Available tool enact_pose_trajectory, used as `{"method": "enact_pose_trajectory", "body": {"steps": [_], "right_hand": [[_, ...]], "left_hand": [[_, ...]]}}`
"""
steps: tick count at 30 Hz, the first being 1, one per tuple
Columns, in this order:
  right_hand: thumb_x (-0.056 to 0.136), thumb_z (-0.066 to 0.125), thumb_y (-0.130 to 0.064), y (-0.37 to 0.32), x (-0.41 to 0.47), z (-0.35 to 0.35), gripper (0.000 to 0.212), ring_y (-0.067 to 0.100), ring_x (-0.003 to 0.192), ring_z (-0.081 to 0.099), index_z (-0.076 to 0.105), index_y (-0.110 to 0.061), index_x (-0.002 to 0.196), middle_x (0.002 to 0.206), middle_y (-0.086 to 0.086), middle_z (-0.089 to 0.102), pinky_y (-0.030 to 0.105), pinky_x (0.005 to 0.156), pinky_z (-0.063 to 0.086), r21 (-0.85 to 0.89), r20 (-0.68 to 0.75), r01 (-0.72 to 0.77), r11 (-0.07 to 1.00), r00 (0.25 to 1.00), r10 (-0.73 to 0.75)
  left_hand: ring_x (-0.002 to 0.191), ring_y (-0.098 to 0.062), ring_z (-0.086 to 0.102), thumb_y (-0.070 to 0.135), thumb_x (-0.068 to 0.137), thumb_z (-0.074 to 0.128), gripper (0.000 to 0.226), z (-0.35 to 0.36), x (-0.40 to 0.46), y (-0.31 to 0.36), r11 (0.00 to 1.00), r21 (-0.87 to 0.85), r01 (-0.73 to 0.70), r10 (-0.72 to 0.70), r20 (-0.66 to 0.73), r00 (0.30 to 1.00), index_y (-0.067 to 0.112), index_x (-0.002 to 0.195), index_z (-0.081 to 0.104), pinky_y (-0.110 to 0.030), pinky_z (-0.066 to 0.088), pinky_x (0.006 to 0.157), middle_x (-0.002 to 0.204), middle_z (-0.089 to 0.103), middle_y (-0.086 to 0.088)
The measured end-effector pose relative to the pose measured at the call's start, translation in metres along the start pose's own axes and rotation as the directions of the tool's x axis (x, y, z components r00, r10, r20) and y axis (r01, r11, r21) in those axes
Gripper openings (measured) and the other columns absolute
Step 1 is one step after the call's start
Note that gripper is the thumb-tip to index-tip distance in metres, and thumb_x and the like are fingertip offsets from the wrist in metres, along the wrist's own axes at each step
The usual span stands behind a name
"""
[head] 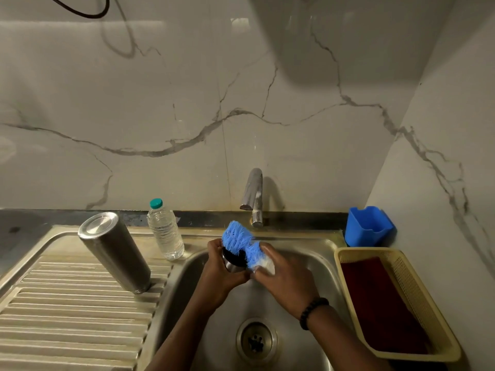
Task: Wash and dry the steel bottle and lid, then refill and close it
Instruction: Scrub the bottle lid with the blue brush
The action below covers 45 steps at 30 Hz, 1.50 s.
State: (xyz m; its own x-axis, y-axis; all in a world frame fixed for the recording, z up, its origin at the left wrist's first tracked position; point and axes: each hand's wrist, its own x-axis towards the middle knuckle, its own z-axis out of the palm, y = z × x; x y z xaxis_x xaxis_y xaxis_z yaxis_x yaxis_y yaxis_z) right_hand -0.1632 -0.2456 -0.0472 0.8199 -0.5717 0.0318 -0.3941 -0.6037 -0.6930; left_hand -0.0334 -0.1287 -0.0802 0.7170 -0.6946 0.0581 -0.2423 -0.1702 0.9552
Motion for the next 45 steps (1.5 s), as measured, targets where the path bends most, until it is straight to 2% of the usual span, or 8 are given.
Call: {"method": "enact_pose_trajectory", "body": {"steps": [5,10,15,27,34,38,41,45], "right_hand": [[0.091,0.056,-0.044,-0.003,-0.008,0.002,0.055,0.001,0.086,0.053,0.04,-0.038,0.143,0.111,-0.006,0.066,0.0,0.061,0.032,-0.107,-0.028,0.117,0.987,0.992,-0.12],[0.092,0.055,-0.041,0.011,-0.017,0.002,0.051,0.001,0.087,0.057,0.042,-0.037,0.141,0.111,-0.009,0.066,0.013,0.075,0.045,-0.122,-0.083,0.114,0.986,0.989,-0.124],[0.092,0.056,-0.04,0.011,-0.015,0.003,0.052,0.004,0.092,0.059,0.042,-0.037,0.142,0.113,-0.008,0.066,0.018,0.077,0.048,-0.113,-0.132,0.085,0.99,0.986,-0.099],[0.1,0.041,-0.042,-0.019,0.014,-0.025,0.044,0.023,0.095,0.061,0.037,-0.033,0.143,0.11,0.006,0.064,0.036,0.083,0.05,-0.646,0.208,0.34,0.684,0.94,-0.272],[0.087,0.066,-0.036,-0.028,0.047,-0.082,0.046,0.002,0.075,0.051,0.054,-0.03,0.131,0.096,-0.011,0.056,0.019,0.067,0.043,-0.284,0.667,0.354,0.891,0.741,-0.081],[0.088,0.067,-0.025,-0.017,0.046,-0.079,0.04,-0.001,0.078,0.059,0.059,-0.02,0.127,0.094,-0.013,0.061,0.01,0.062,0.045,-0.015,0.583,0.189,0.982,0.799,-0.145],[0.091,0.064,-0.017,-0.008,0.035,-0.073,0.037,0.012,0.075,0.06,0.059,-0.022,0.128,0.102,0.007,0.068,0.025,0.065,0.049,0.312,0.534,-0.01,0.95,0.829,-0.167],[0.093,0.062,-0.016,-0.016,0.022,-0.063,0.036,0.007,0.064,0.054,0.057,-0.034,0.123,0.096,0.006,0.065,0.021,0.055,0.045,0.479,0.488,-0.051,0.877,0.846,-0.217]], "left_hand": [[0.091,0.015,0.06,0.004,0.067,0.089,0.072,0.001,0.01,-0.001,0.994,0.106,-0.032,0.044,-0.11,0.993,0.012,0.12,0.041,-0.007,0.05,0.072,0.103,0.06,0.01],[0.094,-0.012,0.066,0.009,0.068,0.089,0.065,-0.009,0.015,-0.008,0.994,0.105,-0.028,0.047,-0.182,0.982,0.018,0.114,0.044,-0.029,0.058,0.074,0.105,0.064,0.001],[0.086,0.002,0.063,0.002,0.07,0.085,0.059,-0.009,0.012,-0.003,0.992,0.104,-0.072,0.083,-0.106,0.991,0.019,0.111,0.046,-0.017,0.053,0.071,0.101,0.063,0.001],[0.095,0.006,0.06,0.012,0.065,0.089,0.063,-0.015,0.017,0.003,0.888,0.343,-0.307,0.29,0.101,0.952,0.022,0.111,0.047,-0.008,0.05,0.071,0.1,0.06,0.012],[0.095,0.004,0.06,0.025,0.068,0.086,0.063,-0.015,0.015,0.013,0.807,0.397,-0.436,0.331,0.307,0.892,0.027,0.117,0.046,-0.008,0.048,0.074,0.106,0.057,0.017],[0.098,-0.003,0.065,0.023,0.061,0.09,0.069,-0.017,0.017,0.015,0.926,0.22,-0.308,0.287,0.121,0.95,0.023,0.115,0.047,-0.021,0.058,0.074,0.106,0.061,0.011],[0.093,-0.015,0.069,0.019,0.063,0.087,0.066,-0.019,0.018,0.011,0.989,-0.028,-0.147,0.147,0.018,0.989,0.02,0.115,0.048,-0.03,0.061,0.072,0.104,0.063,0.001],[0.083,-0.022,0.07,0.03,0.061,0.085,0.064,-0.013,0.018,0.011,0.894,-0.442,0.075,-0.104,-0.041,0.994,0.002,0.109,0.052,-0.033,0.059,0.071,0.096,0.064,-0.014]]}}
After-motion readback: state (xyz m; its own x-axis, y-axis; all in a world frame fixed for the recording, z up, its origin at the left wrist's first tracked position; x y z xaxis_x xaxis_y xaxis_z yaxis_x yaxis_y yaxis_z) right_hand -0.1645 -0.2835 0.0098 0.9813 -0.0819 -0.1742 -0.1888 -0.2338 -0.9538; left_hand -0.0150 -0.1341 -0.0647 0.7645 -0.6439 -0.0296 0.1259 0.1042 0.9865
